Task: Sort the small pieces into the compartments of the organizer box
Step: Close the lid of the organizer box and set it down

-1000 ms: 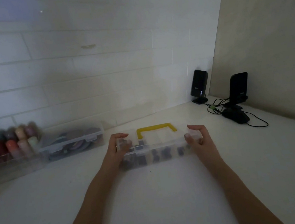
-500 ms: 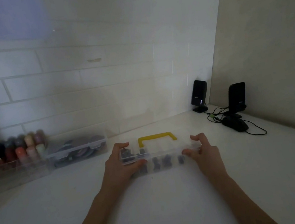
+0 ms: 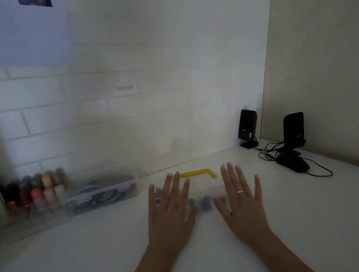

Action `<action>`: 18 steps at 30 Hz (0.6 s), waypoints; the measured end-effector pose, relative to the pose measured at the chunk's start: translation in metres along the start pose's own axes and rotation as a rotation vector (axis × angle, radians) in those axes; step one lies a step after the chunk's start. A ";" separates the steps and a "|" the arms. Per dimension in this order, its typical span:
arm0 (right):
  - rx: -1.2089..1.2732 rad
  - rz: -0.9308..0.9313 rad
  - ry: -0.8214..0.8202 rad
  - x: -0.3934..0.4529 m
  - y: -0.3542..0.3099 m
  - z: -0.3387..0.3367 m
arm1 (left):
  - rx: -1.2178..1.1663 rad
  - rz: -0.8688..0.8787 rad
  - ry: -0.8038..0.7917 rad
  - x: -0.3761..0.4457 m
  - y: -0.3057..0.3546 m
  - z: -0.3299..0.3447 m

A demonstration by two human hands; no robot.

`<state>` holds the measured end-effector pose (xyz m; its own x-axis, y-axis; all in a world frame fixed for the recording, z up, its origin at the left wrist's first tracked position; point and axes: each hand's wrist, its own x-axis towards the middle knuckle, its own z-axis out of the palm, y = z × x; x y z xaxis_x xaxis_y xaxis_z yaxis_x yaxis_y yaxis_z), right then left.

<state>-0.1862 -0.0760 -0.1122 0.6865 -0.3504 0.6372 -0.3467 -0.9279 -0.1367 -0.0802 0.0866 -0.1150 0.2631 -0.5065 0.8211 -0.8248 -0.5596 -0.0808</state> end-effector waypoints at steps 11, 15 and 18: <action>0.124 0.056 -0.105 0.066 -0.003 0.057 | -0.059 -0.132 -0.346 0.034 -0.030 0.068; 0.133 0.099 -0.082 0.092 -0.010 0.082 | -0.013 -0.099 -0.253 0.043 -0.045 0.096; 0.136 0.112 -0.046 0.115 -0.016 0.103 | 0.017 -0.088 -0.213 0.051 -0.066 0.113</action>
<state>-0.0357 -0.1144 -0.1148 0.6781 -0.4547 0.5775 -0.3351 -0.8905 -0.3078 0.0444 0.0237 -0.1318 0.4350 -0.5814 0.6876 -0.7859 -0.6178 -0.0252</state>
